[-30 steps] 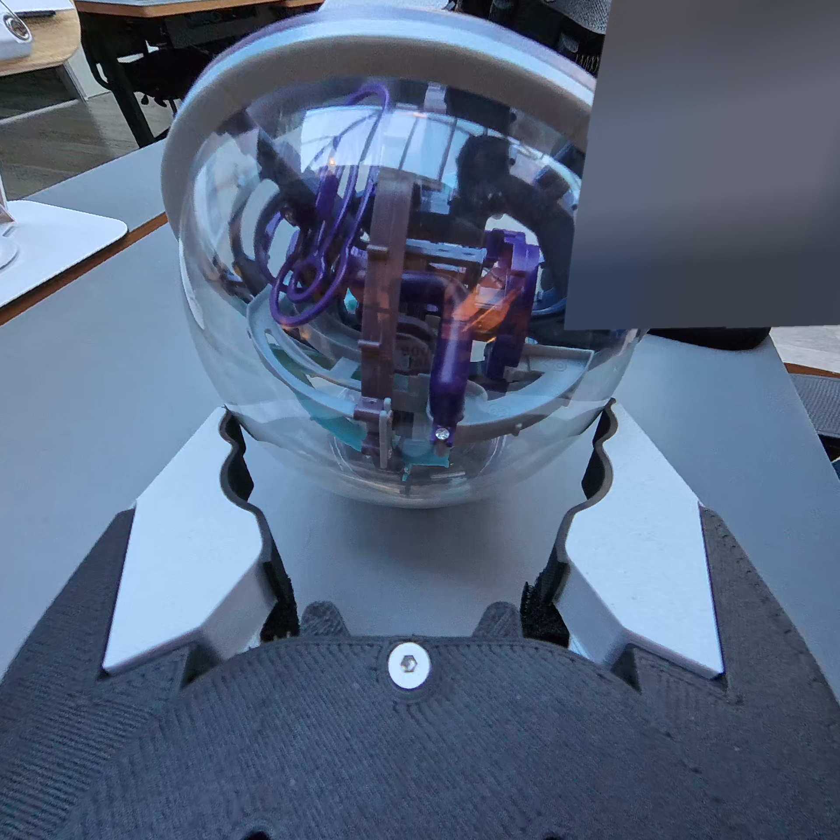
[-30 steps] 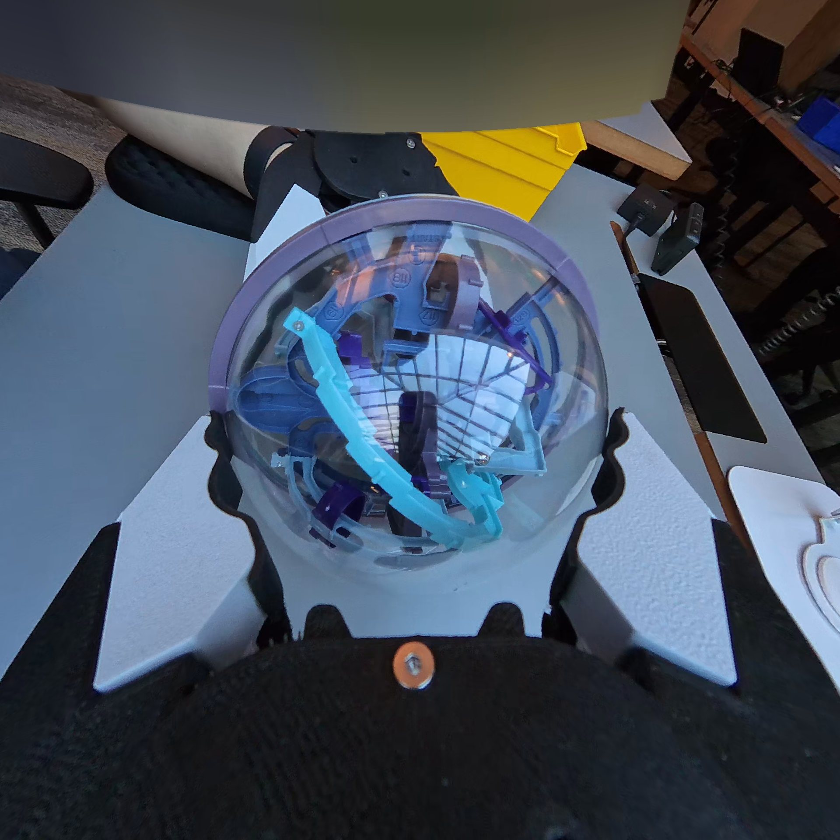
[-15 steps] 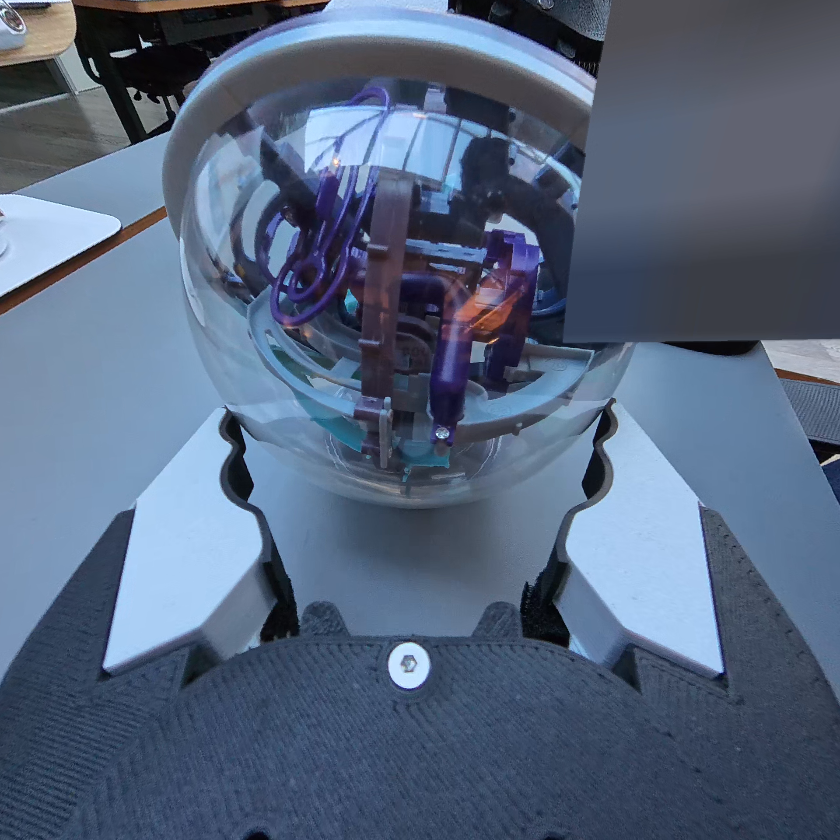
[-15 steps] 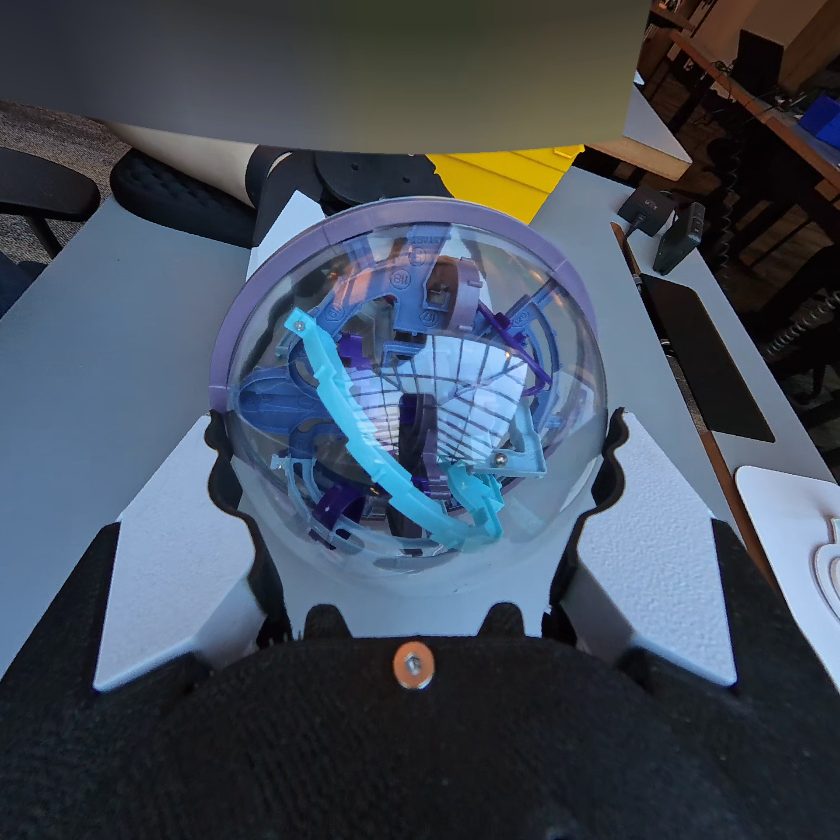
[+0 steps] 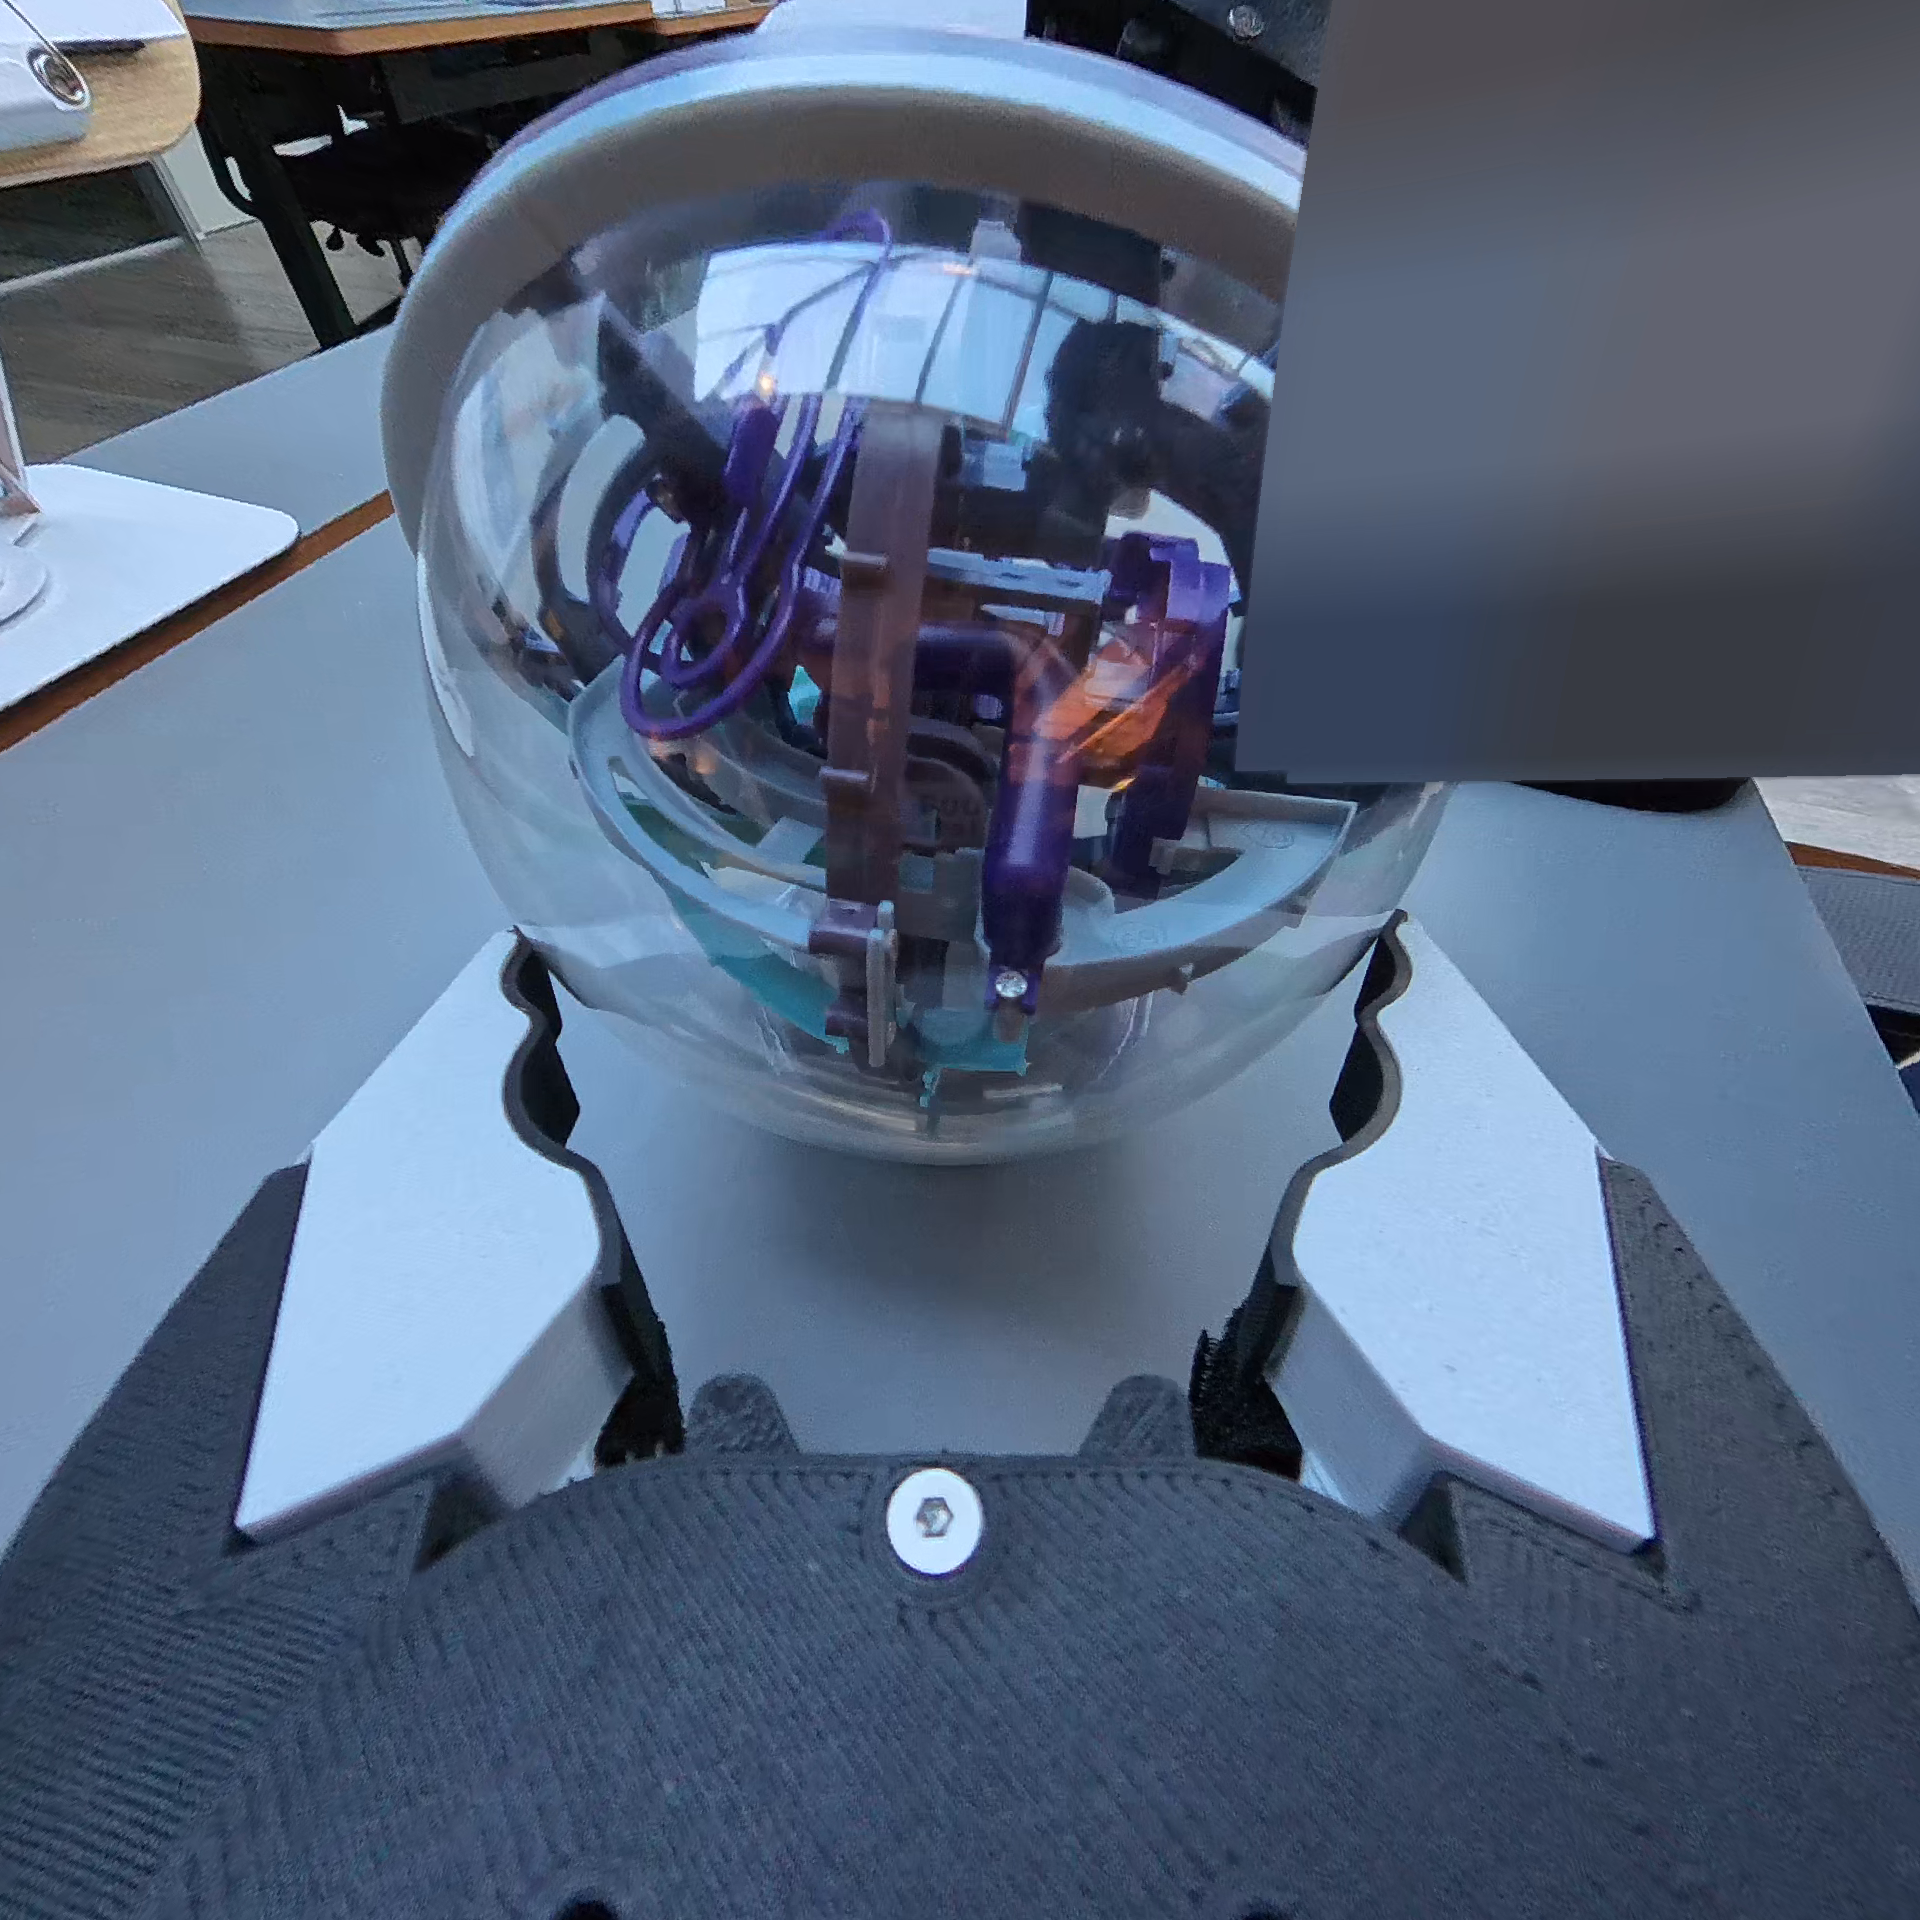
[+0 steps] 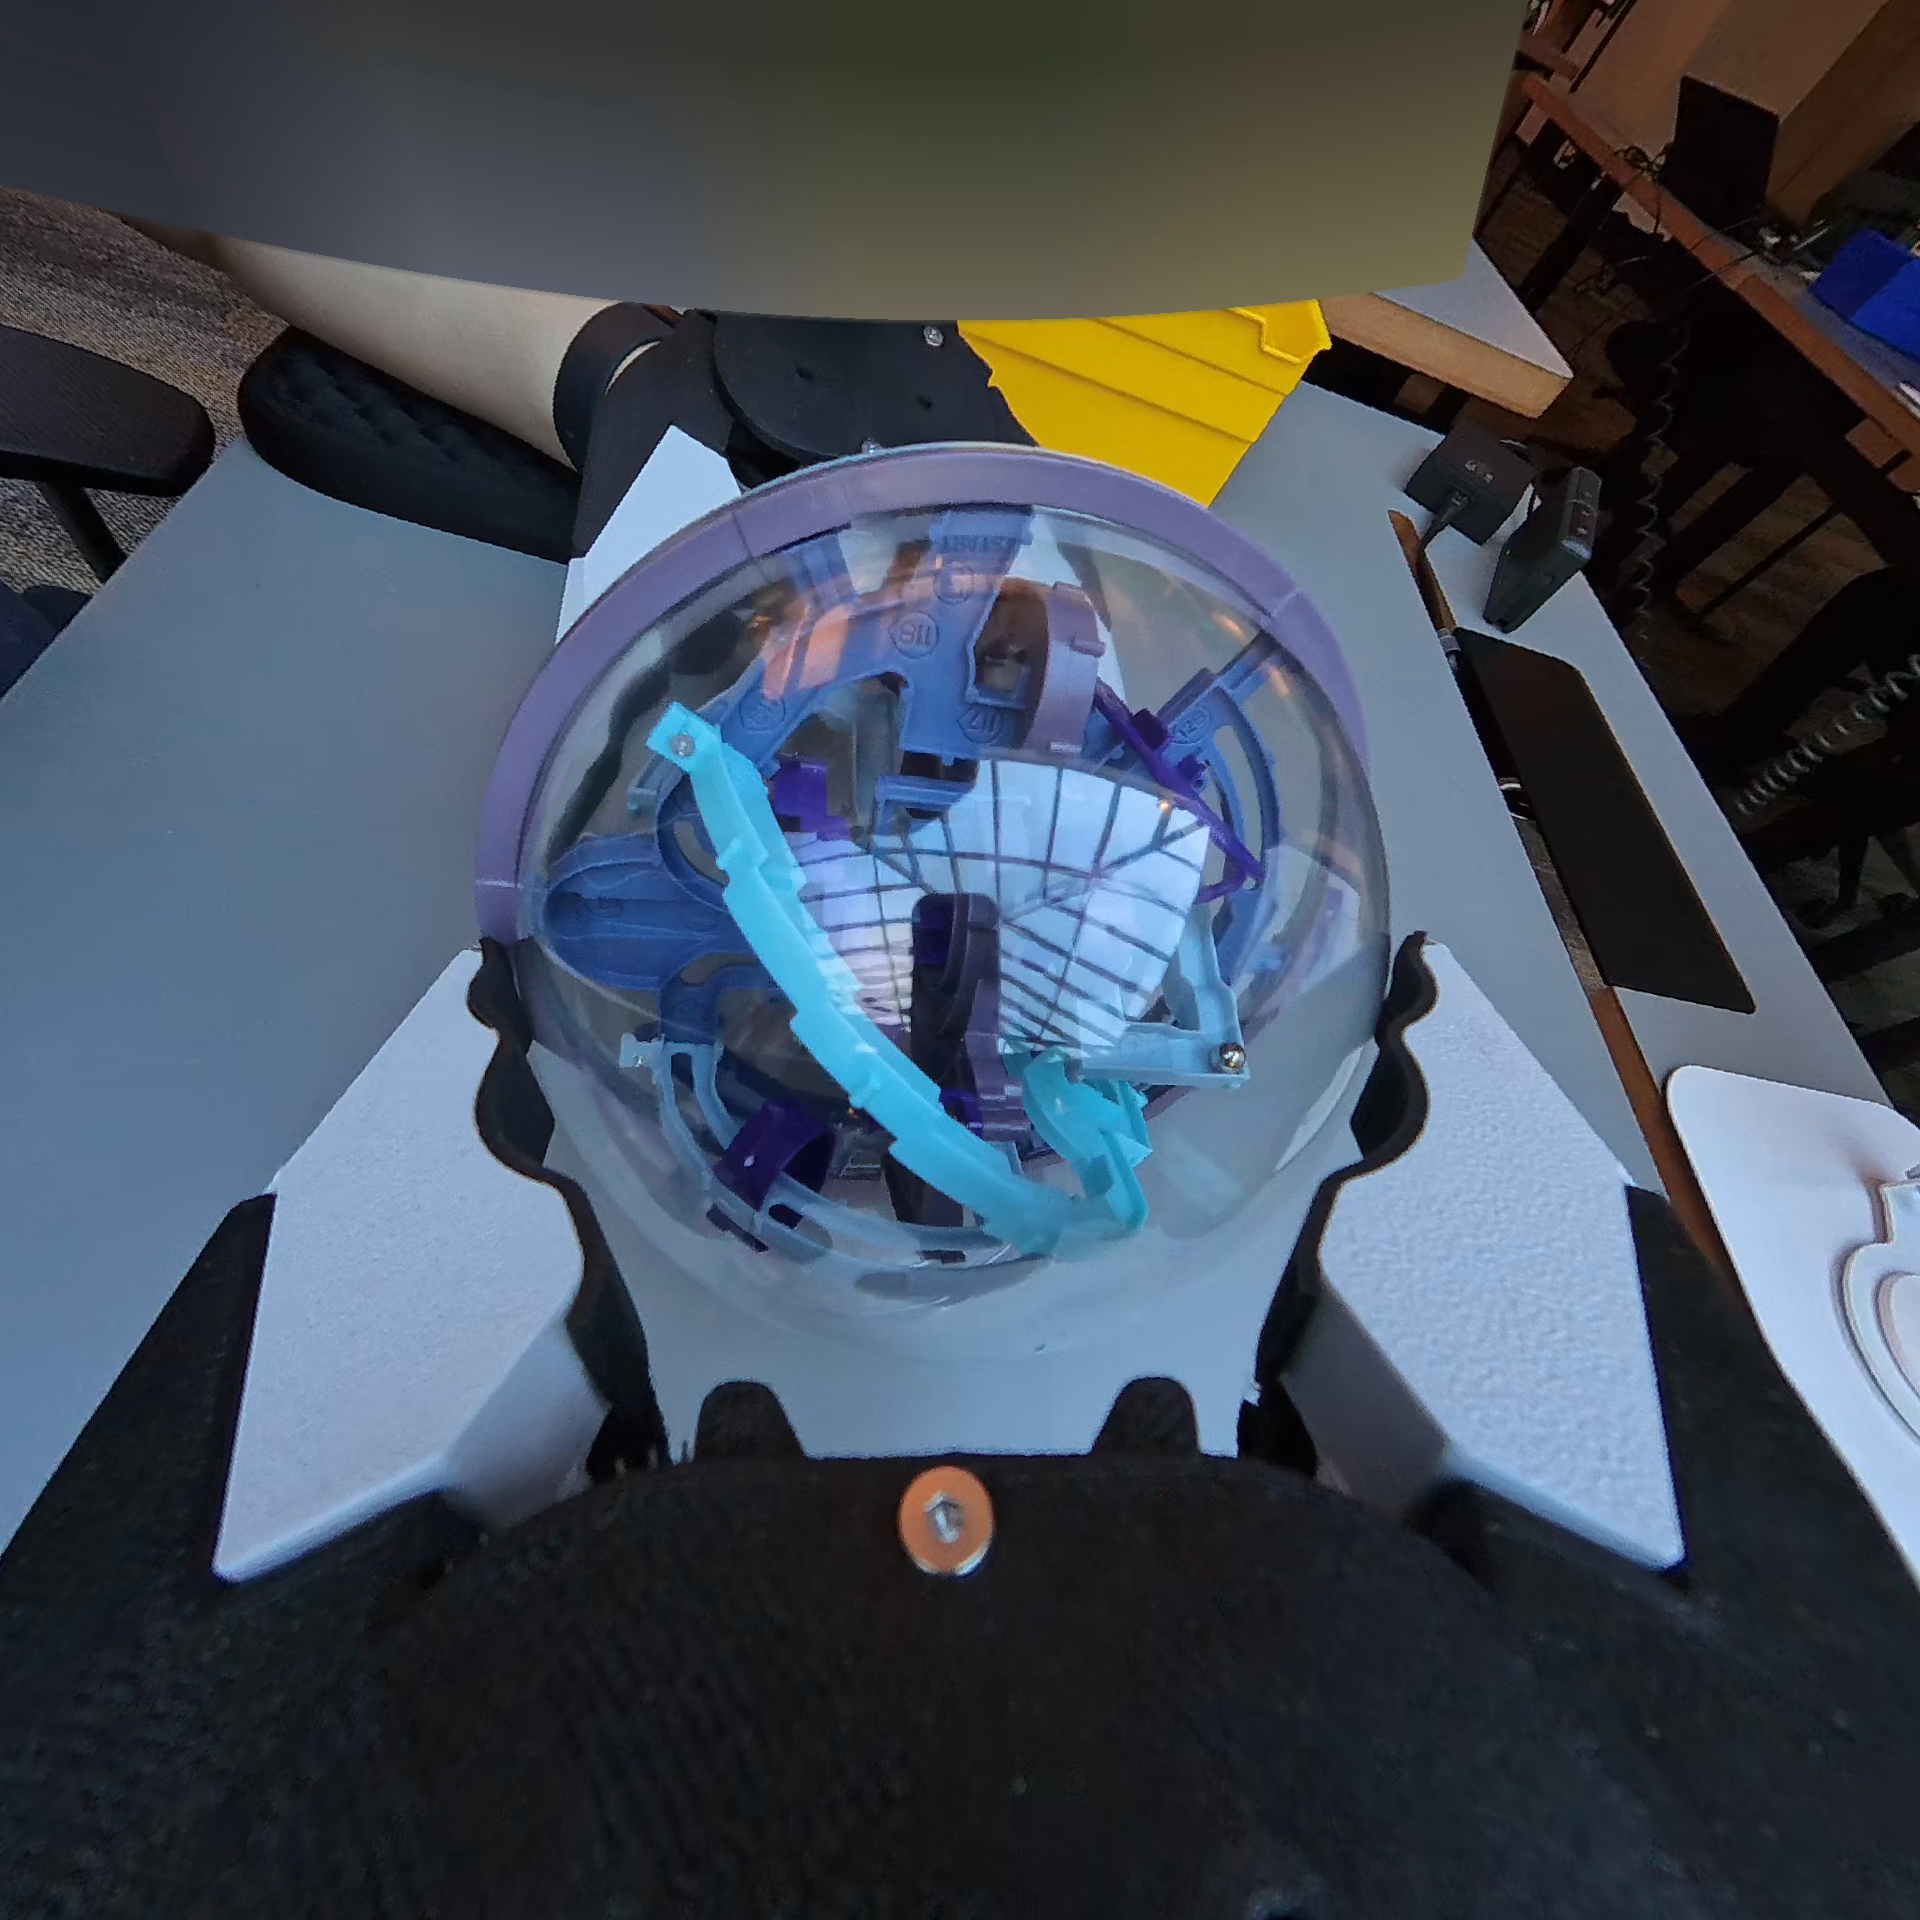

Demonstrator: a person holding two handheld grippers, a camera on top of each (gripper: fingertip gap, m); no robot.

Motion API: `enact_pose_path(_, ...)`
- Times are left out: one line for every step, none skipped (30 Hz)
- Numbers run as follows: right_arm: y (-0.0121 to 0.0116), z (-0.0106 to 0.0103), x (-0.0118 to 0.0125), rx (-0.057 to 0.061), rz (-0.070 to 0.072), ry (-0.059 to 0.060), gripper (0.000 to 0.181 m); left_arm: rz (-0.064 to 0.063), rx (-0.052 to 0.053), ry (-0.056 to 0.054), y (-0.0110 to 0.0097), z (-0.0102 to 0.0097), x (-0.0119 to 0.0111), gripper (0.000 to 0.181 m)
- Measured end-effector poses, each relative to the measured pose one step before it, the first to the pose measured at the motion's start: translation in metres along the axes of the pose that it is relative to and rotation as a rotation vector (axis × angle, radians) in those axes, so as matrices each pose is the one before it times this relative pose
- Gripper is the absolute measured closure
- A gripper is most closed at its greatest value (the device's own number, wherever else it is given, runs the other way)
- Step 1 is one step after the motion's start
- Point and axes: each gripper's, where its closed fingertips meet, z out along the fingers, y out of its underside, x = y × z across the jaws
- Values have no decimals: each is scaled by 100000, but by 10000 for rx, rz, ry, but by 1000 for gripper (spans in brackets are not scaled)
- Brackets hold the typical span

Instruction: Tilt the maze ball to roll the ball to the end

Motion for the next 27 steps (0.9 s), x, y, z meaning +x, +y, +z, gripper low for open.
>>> enact_pose_path(3,11,15,-17,-22,20,23,31,18,-24,-41,-32,-33,33)
enact_pose_path(-15,-7,-8,-15,-17,9,23,18,9,-9,-27,-14,-8,33)
enact_pose_path(-54,-5,-22,8,-24,0,23,6,-3,11,5,-4,21,33)
enact_pose_path(-106,-14,-37,28,-21,-9,23,-2,-6,26,24,12,40,33)
enact_pose_path(-89,-25,-40,13,-22,-5,23,2,8,20,-8,-2,56,33)
enact_pose_path(-80,-28,-38,0,-32,5,23,18,17,6,-37,-7,45,33)
enact_pose_path(-103,-31,-31,6,-45,15,23,33,25,-5,-59,-30,33,33)
enact_pose_path(-102,-40,-14,15,-37,17,24,33,44,-13,-99,-44,28,33)
enact_pose_path(-102,-39,-17,8,-24,12,24,25,51,-14,-109,-39,31,33)
enact_pose_path(-114,-35,-30,14,-31,6,24,31,41,-22,-93,-53,45,33)
enact_pose_path(-73,-27,-40,-19,-66,5,23,56,40,-48,-81,-52,31,33)
enact_pose_path(-76,-18,-51,-28,-95,18,23,79,57,-72,-89,-62,36,33)
enact_pose_path(-31,-9,-60,-54,-82,15,23,64,51,-65,-73,-68,34,33)
enact_pose_path(-30,8,-79,-50,-46,-8,23,24,14,-32,2,-31,61,33)
enact_pose_path(-48,20,-91,-18,-29,-25,23,-13,-17,3,74,-7,84,33)
enact_pose_path(-3,37,-88,-13,13,-42,23,-46,-35,26,110,14,75,33)
enact_pose_path(27,48,-53,-15,37,-43,23,-61,-40,32,117,11,52,33)
enact_pose_path(19,38,-28,5,48,-32,24,-61,-27,31,71,8,29,33)
enact_pose_path(12,29,3,26,59,-24,24,-56,-3,24,30,-18,4,33)
enact_pose_path(-5,12,23,45,58,-18,24,-52,16,18,-26,-16,3,33)
enact_pose_path(-23,5,23,47,69,-25,24,-53,21,19,-30,-22,2,33)
enact_pose_path(-27,1,14,28,47,-18,23,-48,20,19,-31,-14,1,33)
enact_pose_path(-28,-1,8,27,36,-21,23,-41,12,20,-13,-9,11,33)
enact_pose_path(-51,5,-3,15,18,-23,23,-33,3,20,4,3,19,33)
enact_pose_path(-46,-6,2,-11,-5,-22,23,-26,4,15,-6,-1,17,33)
enact_pose_path(-89,-5,14,-2,14,-33,23,-39,14,20,-25,-13,18,33)
enact_pose_path(-121,-7,17,26,25,-40,23,-56,31,28,-45,-18,27,33)
